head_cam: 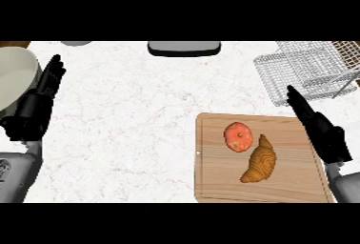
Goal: Pick the croissant from the cutting board and place it in the tiered basket
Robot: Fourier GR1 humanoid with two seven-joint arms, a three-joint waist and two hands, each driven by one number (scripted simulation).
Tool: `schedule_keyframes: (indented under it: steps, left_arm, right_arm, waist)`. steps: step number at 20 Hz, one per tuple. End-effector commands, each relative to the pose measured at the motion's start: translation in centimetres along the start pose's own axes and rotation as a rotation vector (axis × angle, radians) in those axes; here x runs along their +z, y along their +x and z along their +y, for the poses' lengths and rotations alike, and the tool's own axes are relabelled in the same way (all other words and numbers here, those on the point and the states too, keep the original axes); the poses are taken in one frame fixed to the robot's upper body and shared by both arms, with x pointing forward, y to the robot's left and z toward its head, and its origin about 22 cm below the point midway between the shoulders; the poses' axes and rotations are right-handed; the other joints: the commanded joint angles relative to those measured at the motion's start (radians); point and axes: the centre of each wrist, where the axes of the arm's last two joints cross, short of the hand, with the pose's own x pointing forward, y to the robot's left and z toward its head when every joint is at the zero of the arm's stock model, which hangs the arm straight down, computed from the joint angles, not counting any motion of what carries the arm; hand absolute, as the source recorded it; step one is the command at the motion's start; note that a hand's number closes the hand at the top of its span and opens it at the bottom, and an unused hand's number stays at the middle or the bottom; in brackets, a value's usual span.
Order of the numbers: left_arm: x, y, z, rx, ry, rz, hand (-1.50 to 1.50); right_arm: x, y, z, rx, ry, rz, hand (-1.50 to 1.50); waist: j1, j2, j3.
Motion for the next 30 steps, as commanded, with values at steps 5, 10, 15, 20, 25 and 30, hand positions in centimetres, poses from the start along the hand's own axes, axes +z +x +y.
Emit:
schedule_keyframes:
  steps: [5,10,15,20,25,30]
  left_arm:
    - [2.9,-1.5,-5.7,0.126,0.055,0.112,0.0]
    - [3.4,-0.9,-8.3,0.208,0.04,0.177,0.0]
    - [5.2,-0.2,-9.2,0.203,0.029,0.18,0.0]
    - [4.9,1.3,-8.8,0.2,0.039,0.172,0.0]
    - [4.6,0.5,-8.8,0.2,0.035,0.189,0.0]
    - [4.5,1.2,-9.8,0.207,0.023,0.175,0.0]
  right_arm:
    - [0.7,4.4,-6.1,-0.34,-0.295,-0.32,1.5]
    - [2.2,0.3,-2.7,-0.738,-0.367,-0.159,-1.5]
    - [8.9,-0.5,-4.7,-0.71,-0.146,-0.292,-1.5]
    - [13.2,3.2,-8.5,-0.366,-0.063,-0.226,-1.5]
    - [12.9,8.4,-11.0,0.162,0.089,-0.098,-1.5]
    - [12.9,15.2,-9.6,0.561,0.145,-0.032,-1.5]
  waist:
    - [-0.031,-0.024,0.004]
    - [-0.03,-0.02,0.008]
    - [-0.016,-0.018,0.003]
    - [-0.021,-0.019,0.001]
    - [-0.019,-0.014,-0.004]
    - [-0.011,-0.015,-0.008]
